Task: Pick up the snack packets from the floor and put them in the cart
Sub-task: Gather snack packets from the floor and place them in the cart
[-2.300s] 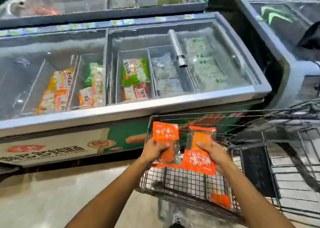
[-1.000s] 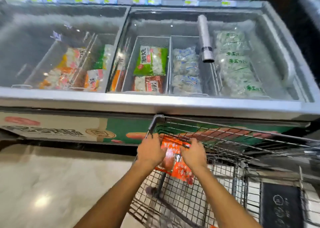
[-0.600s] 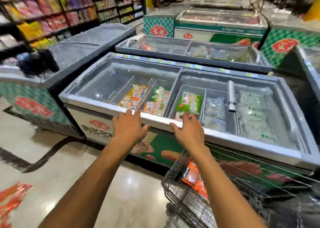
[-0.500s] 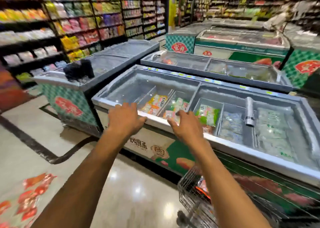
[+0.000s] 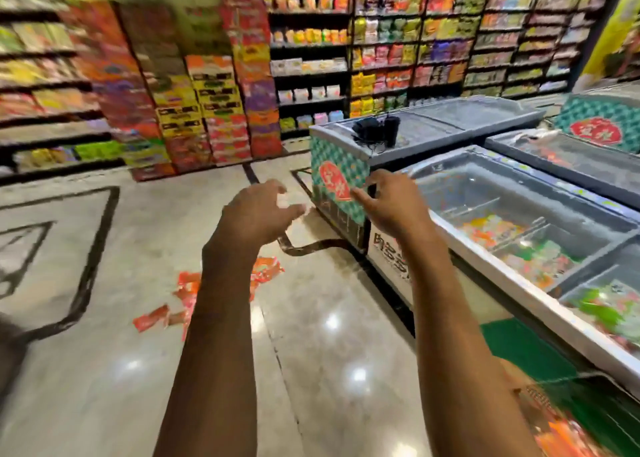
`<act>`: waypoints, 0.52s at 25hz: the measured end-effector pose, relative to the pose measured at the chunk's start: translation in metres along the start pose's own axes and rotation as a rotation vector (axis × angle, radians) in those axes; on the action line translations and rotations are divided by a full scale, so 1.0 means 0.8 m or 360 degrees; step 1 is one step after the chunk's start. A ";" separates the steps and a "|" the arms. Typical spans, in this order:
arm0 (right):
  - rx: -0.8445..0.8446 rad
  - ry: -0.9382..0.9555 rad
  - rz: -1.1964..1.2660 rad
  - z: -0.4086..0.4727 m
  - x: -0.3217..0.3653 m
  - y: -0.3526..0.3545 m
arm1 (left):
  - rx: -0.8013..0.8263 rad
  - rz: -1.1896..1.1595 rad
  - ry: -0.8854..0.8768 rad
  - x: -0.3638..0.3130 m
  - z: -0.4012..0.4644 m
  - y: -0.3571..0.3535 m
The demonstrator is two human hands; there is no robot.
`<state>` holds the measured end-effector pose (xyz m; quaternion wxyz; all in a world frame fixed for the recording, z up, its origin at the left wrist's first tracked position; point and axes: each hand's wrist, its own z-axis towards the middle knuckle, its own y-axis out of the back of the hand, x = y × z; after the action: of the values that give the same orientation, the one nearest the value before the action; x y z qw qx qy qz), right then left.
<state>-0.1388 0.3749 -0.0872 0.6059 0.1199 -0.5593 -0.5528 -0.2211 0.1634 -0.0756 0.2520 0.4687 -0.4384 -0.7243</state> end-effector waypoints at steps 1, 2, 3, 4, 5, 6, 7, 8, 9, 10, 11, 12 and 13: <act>0.0062 0.0007 0.0085 -0.008 0.012 -0.025 | -0.0068 0.0001 0.0093 0.027 -0.022 0.000; 0.0139 0.0005 0.0140 -0.017 0.024 -0.048 | -0.0150 0.0003 0.0178 0.051 -0.042 -0.001; 0.0224 0.0029 0.0181 -0.025 0.032 -0.075 | -0.0232 0.0006 0.0257 0.072 -0.059 -0.006; 0.0309 0.0079 0.0210 -0.032 0.037 -0.104 | -0.0290 0.0012 0.0332 0.093 -0.075 -0.014; 0.0387 0.0109 0.0235 -0.040 0.045 -0.130 | -0.0314 0.0020 0.0388 0.113 -0.086 -0.024; 0.0447 0.0103 0.0280 -0.046 0.050 -0.154 | -0.0310 0.0022 0.0422 0.128 -0.094 -0.036; 0.0488 0.0078 0.0314 -0.052 0.054 -0.177 | -0.0308 0.0019 0.0452 0.142 -0.100 -0.049; 0.0522 0.0073 0.0328 -0.057 0.060 -0.200 | -0.0322 0.0012 0.0489 0.159 -0.103 -0.061; 0.0556 0.0071 0.0332 -0.061 0.066 -0.223 | -0.0332 0.0004 0.0528 0.178 -0.102 -0.075; 0.0588 0.0080 0.0331 -0.064 0.069 -0.248 | -0.0328 -0.0005 0.0570 0.200 -0.100 -0.090; 0.0643 0.0069 0.0337 -0.063 0.074 -0.273 | -0.0306 -0.0020 0.0614 0.222 -0.097 -0.105; 0.0670 0.0064 0.0347 -0.059 0.078 -0.299 | -0.0286 -0.0039 0.0658 0.244 -0.089 -0.119; 0.0695 0.0056 0.0339 -0.050 0.082 -0.325 | -0.0281 -0.0057 0.0702 0.268 -0.078 -0.133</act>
<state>-0.2613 0.2091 -0.2639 0.6301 0.1980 -0.6645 -0.3496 -0.2535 0.0241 -0.2775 0.3686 0.5995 -0.2992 -0.6443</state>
